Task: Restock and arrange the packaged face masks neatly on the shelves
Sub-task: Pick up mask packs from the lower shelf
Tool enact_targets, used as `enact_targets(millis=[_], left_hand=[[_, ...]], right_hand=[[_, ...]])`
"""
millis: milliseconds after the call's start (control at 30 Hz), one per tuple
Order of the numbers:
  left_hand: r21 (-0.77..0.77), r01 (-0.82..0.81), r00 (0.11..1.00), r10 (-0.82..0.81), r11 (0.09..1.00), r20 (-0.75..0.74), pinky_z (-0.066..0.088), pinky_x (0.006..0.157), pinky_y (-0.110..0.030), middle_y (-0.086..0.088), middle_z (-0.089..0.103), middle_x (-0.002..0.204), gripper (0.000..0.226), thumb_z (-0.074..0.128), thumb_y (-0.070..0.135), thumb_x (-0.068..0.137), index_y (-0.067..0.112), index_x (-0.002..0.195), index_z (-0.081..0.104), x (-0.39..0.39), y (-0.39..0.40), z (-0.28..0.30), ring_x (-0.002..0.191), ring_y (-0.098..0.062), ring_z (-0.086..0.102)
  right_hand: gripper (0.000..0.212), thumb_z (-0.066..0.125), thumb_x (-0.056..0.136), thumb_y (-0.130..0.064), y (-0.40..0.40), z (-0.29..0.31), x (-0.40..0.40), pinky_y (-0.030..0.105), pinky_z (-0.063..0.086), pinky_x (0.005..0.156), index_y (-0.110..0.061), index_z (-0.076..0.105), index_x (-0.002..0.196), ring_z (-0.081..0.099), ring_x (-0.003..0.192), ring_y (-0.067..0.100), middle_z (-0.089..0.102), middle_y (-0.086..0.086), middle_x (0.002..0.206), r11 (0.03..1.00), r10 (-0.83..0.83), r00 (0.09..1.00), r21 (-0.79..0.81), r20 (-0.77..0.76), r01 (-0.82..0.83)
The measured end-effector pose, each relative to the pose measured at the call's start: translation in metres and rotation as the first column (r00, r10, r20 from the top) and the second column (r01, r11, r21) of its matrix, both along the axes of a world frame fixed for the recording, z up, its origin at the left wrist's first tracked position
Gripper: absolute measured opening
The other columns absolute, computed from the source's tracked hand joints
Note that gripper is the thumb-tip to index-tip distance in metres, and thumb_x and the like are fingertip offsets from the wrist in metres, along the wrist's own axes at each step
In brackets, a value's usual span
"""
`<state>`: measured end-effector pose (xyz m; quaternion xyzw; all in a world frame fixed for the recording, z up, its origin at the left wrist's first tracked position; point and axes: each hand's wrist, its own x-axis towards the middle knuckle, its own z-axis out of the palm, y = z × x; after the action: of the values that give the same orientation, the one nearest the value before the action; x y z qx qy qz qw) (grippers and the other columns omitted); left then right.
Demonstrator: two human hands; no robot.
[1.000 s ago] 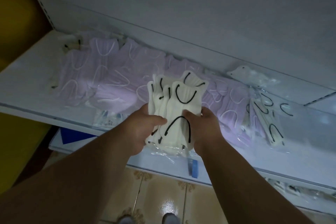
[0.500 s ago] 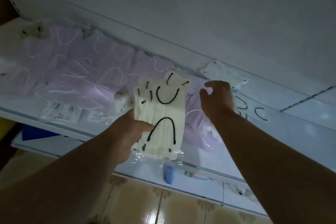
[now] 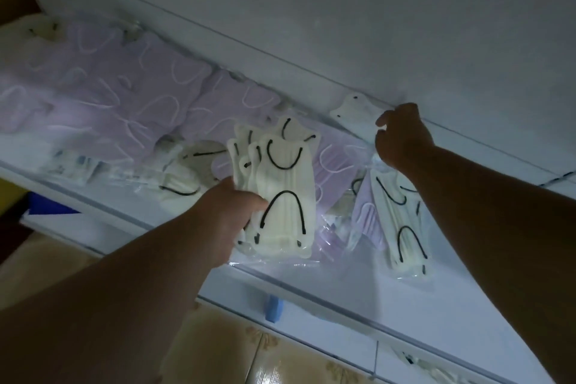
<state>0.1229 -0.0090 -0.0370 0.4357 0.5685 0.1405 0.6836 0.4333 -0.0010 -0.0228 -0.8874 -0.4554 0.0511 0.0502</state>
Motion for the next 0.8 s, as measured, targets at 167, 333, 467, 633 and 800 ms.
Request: enact_targets(millis=[167, 333, 467, 633, 800], left_hand=[[-0.002, -0.008, 0.999, 0.008, 1.0, -0.031, 0.05, 0.096, -0.052, -0.026, 0.067, 0.116, 0.016, 0.069, 0.009, 0.089, 0.025, 0.09, 0.064, 0.002, -0.005, 0.009, 0.098, -0.035, 0.065], [0.009, 0.023, 0.999, -0.022, 1.0, -0.047, 0.052, 0.082, -0.037, -0.015, 0.068, 0.097, 0.019, 0.07, 0.012, 0.089, 0.024, 0.103, 0.064, 0.003, 0.0, 0.003, 0.086, -0.03, 0.063], [0.012, 0.05, 0.998, -0.049, 0.999, -0.05, 0.04, 0.063, -0.029, -0.013, 0.058, 0.088, 0.015, 0.066, 0.01, 0.091, 0.024, 0.09, 0.059, 0.001, 0.005, -0.001, 0.077, -0.022, 0.051], [0.042, 0.035, 0.999, -0.034, 0.999, -0.022, 0.039, 0.052, -0.02, 0.003, 0.054, 0.073, 0.023, 0.067, 0.014, 0.092, 0.021, 0.113, 0.061, -0.001, 0.005, -0.002, 0.059, -0.01, 0.049], [0.058, 0.006, 0.999, -0.009, 0.998, 0.041, 0.037, 0.052, -0.021, 0.005, 0.052, 0.076, 0.028, 0.063, 0.009, 0.094, 0.02, 0.118, 0.055, 0.001, 0.006, 0.001, 0.062, -0.007, 0.048]], right_hand=[[0.031, 0.05, 0.093, -0.008, -0.004, -0.008, -0.006, 0.034, 0.042, 0.097, -0.014, 0.058, 0.122, 0.054, 0.119, 0.031, 0.039, 0.011, 0.141, 0.997, 0.011, 0.999, 0.081, -0.036, -0.008], [0.031, 0.052, 0.096, -0.011, 0.0, -0.013, -0.005, 0.027, 0.037, 0.1, -0.015, 0.06, 0.126, 0.051, 0.129, 0.025, 0.033, 0.006, 0.149, 0.998, -0.022, 0.999, 0.059, -0.047, 0.025], [0.034, 0.054, 0.095, -0.011, 0.004, -0.021, -0.007, 0.027, 0.038, 0.09, -0.016, 0.056, 0.129, 0.054, 0.124, 0.03, 0.04, 0.009, 0.144, 1.0, 0.019, 0.997, 0.019, -0.068, -0.018], [0.064, 0.051, 0.093, -0.005, 0.006, -0.025, -0.01, 0.03, 0.041, 0.073, -0.03, 0.032, 0.149, 0.056, 0.1, 0.034, 0.042, 0.017, 0.139, 0.989, -0.071, 0.989, 0.12, -0.13, 0.087], [0.064, 0.056, 0.092, -0.013, 0.018, -0.028, -0.011, 0.034, 0.048, 0.079, -0.033, 0.034, 0.149, 0.058, 0.105, 0.035, 0.051, 0.018, 0.133, 0.986, -0.13, 0.968, 0.074, -0.214, 0.149]])
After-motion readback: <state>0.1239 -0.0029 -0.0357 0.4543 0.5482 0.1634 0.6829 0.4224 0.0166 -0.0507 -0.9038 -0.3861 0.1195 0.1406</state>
